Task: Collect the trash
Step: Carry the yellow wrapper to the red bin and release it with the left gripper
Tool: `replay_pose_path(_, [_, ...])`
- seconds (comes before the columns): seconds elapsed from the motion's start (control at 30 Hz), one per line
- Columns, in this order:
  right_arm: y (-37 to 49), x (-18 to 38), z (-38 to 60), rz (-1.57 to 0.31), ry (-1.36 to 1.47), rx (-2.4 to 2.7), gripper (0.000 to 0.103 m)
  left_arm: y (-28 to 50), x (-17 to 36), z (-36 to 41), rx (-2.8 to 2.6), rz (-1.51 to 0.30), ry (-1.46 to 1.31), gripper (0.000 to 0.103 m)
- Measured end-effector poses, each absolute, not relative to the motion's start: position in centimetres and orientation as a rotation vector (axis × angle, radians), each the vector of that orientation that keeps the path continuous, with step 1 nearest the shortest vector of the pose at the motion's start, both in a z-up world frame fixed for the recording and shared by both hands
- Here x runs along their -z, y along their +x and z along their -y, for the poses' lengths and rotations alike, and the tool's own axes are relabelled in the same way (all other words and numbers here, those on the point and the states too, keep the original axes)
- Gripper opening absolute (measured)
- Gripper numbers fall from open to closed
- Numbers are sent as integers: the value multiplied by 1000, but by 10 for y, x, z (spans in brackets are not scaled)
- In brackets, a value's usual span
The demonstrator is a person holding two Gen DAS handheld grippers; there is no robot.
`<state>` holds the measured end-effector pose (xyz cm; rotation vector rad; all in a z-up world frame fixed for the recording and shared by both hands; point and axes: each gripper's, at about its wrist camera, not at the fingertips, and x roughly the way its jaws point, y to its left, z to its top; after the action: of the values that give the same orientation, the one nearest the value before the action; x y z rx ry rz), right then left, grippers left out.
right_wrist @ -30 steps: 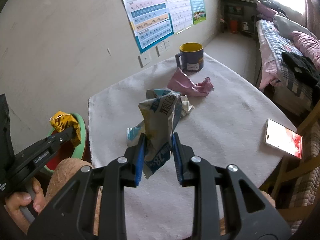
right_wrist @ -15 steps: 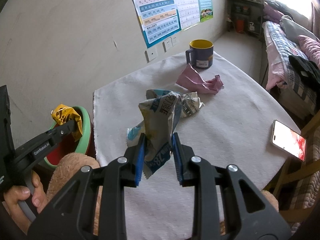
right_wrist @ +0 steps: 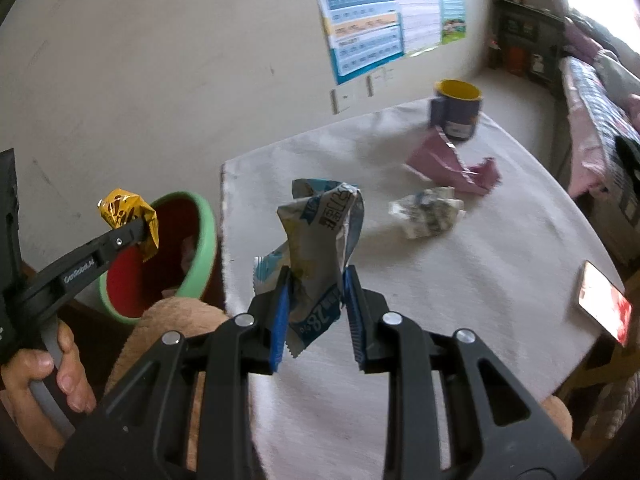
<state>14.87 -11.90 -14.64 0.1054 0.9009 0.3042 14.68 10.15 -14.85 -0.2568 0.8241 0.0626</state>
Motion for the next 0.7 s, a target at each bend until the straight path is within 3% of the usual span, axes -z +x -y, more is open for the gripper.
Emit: replay_pose_path(0.7, [184, 142, -35, -966, -35, -630, 27, 125, 195, -231, -355, -871, -430, 7])
